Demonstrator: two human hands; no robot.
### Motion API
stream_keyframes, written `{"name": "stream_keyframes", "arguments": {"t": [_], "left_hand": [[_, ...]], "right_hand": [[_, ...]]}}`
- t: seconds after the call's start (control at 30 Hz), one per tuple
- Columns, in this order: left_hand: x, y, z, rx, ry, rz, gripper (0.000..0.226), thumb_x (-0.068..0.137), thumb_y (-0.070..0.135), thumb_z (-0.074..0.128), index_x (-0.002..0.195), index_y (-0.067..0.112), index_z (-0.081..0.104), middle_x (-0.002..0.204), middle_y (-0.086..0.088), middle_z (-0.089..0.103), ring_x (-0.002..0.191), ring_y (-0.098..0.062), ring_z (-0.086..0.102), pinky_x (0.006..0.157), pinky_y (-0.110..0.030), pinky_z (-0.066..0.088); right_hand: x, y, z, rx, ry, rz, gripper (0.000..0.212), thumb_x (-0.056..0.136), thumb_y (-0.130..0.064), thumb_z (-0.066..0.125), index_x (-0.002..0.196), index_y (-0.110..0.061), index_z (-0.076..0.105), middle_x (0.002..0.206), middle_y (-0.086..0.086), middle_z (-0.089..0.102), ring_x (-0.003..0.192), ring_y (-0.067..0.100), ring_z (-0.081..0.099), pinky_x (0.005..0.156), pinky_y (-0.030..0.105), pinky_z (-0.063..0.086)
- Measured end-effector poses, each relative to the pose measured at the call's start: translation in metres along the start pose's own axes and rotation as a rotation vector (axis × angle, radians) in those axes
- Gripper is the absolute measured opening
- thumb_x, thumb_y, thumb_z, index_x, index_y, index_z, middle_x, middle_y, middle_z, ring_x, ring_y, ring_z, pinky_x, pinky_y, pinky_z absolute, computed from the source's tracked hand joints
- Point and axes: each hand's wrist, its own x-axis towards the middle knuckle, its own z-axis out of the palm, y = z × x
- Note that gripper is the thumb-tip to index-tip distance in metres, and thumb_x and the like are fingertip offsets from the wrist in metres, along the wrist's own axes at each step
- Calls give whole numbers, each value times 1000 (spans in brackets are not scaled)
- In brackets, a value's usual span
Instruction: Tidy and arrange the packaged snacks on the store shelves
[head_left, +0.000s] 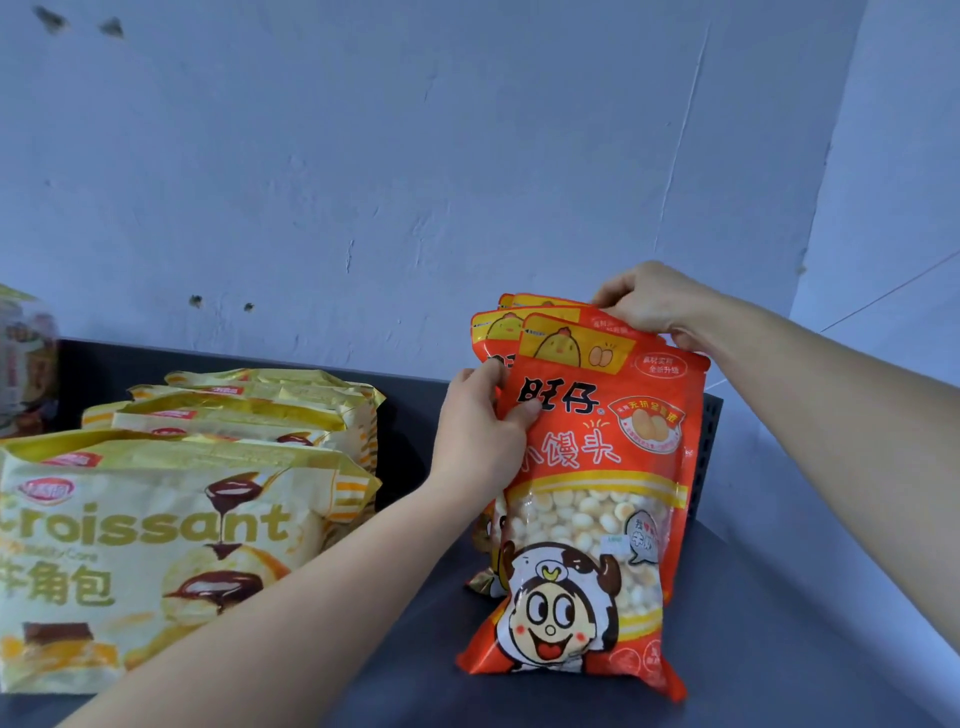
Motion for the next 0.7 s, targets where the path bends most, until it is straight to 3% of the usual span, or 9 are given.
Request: {"name": "stream_keyframes", "arguments": {"t": [0.1,0.2,0.3,0.43,0.57,0.7], "left_hand": [[1,-3,0,51,65,64,12,91,24,63,93,23,51,107,5,52,89,-5,55,75,-24,51],[0,-8,3,123,125,122,13,93,25,60,98,22,50,111,7,43,90,-2,50,72,-13,43],[-3,-14,6,235,173,149,20,96,29,55,110,17,50,119,5,39,94,-8,48,77,-23,47],[-6,-13,9,253,238,156,22,98,29,50,111,13,46,125,-1,37,95,-11,46,78,-31,48],[-6,-13,9,215,323,177,21,98,26,49,109,9,45,130,-6,34,101,-9,40,80,-24,40],[-2,-16,8,252,421,177,17,97,25,51,101,11,43,129,-8,33,115,-20,40,96,-45,44]], "right_hand": [[0,3,10,37,170,-183,18,88,-21,67,105,-17,71,100,0,66,95,17,60,85,31,49],[-3,7,11,122,129,-192,9,89,-22,66,95,-19,72,95,-1,68,89,15,63,81,30,50],[-11,6,6,205,-45,-80,23,90,-41,60,83,-21,70,83,1,72,80,19,69,74,32,54],[-20,7,-3,193,21,-173,53,80,-65,54,89,-15,72,84,2,73,75,15,68,69,28,50],[-35,11,-11,128,-37,-321,56,58,-61,69,95,-19,72,96,0,71,88,15,67,80,30,54],[-46,12,-15,71,-135,-352,68,54,-52,75,116,-26,62,112,-4,63,98,10,62,84,28,52]]}}
